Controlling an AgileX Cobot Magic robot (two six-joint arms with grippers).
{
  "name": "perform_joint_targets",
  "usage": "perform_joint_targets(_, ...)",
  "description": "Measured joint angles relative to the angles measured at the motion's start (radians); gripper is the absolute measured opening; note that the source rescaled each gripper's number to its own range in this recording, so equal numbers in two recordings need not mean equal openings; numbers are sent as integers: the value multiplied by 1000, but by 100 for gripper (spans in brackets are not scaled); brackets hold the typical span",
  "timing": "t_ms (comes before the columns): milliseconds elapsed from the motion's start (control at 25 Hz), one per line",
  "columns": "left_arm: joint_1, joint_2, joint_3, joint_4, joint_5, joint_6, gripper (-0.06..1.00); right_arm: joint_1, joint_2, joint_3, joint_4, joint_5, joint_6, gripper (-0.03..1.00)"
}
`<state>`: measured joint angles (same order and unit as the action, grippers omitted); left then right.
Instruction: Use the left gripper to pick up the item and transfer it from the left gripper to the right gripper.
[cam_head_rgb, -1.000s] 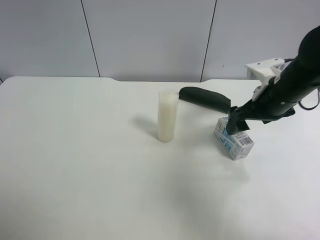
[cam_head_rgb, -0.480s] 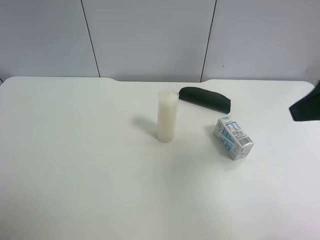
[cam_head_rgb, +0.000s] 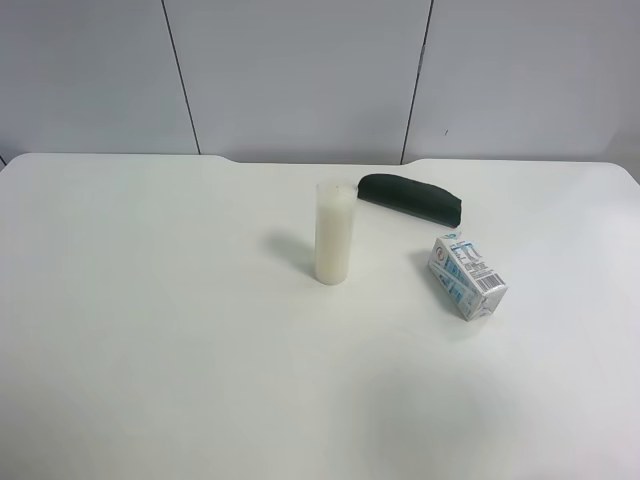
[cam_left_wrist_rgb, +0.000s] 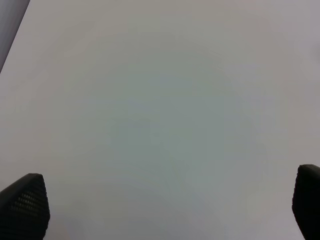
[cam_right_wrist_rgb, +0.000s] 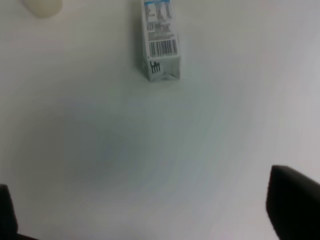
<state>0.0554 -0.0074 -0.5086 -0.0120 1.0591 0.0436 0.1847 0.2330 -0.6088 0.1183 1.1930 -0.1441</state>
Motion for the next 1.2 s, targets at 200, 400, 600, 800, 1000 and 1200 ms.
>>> perform_joint_targets(200,0,0,0,0,0,0,99,0,-163,50,-7,-18,13,100)
perform_joint_targets(400,0,0,0,0,0,0,99,0,-235,65,-26,-43,41,100)
perform_joint_targets(600,0,0,0,0,0,0,99,0,-235,86,-29,-97,45,100)
perform_joint_targets(800,0,0,0,0,0,0,99,0,-235,102,-36,-123,46,100)
perform_joint_targets(1000,0,0,0,0,0,0,100,0,-235,102,-36,-131,48,100)
perform_joint_targets(1200,0,0,0,0,0,0,100,-2,-235,102,-37,-131,53,100)
